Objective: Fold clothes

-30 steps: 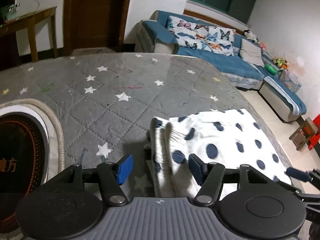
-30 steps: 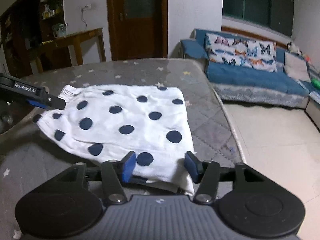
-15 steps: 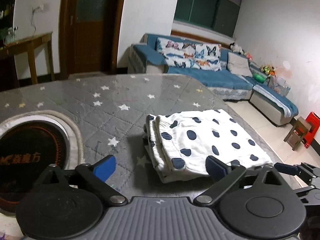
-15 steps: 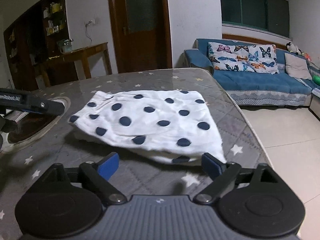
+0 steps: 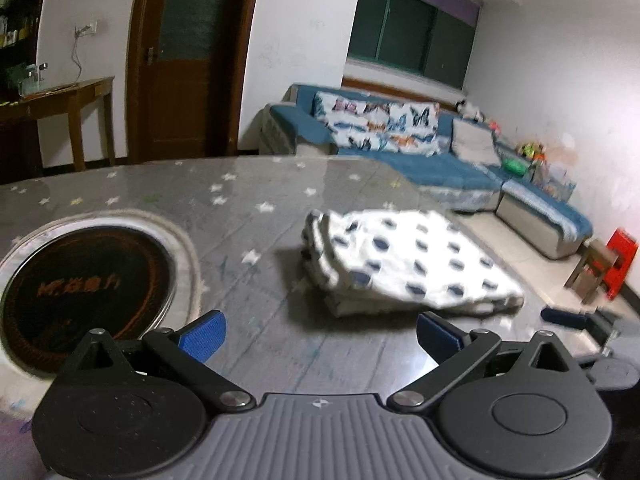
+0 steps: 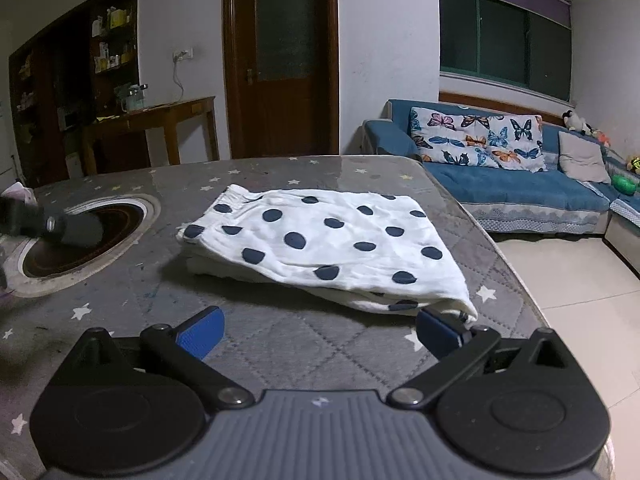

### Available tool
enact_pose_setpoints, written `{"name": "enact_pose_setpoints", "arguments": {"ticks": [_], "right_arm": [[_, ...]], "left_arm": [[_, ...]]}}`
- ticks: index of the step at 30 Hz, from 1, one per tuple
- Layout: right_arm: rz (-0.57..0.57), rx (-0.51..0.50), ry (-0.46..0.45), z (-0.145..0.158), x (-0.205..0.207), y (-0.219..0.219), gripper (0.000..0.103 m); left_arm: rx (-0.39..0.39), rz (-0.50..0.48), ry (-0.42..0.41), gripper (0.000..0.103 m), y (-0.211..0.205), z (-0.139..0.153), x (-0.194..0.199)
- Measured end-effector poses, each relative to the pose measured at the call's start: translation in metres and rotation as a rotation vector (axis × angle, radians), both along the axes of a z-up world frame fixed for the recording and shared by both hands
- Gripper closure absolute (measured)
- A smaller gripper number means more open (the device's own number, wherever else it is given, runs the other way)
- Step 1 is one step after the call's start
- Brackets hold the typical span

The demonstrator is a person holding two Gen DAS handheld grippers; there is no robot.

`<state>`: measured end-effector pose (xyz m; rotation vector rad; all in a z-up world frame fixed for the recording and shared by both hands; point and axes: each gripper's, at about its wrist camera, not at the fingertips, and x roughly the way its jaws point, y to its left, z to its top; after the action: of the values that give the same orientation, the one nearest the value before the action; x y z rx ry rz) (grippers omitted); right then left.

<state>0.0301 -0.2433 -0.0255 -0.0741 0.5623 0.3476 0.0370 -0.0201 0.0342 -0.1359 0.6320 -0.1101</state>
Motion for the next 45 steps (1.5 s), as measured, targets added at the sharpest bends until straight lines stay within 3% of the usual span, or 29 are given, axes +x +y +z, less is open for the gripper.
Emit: {"name": "enact_pose_setpoints", "arguments": {"ticks": [7, 16, 45], "right_arm": [[-0.008, -0.02, -0.004, -0.003, -0.015, 0.015, 0.0], [-0.047, 0.003, 0.007, -0.009, -0.032, 0.023, 0.0], [-0.088, -0.01, 0.052, -0.019, -0.032, 0.03, 0.0]], "left_arm": [[-0.015, 0.005, 0.04, 0.0, 0.003, -0.014, -0.025], [-0.007, 0.005, 0.013, 0.0, -0.003, -0.013, -0.046], [0.029, -0.023, 0.009, 0.0, -0.011, -0.021, -0.048]]}}
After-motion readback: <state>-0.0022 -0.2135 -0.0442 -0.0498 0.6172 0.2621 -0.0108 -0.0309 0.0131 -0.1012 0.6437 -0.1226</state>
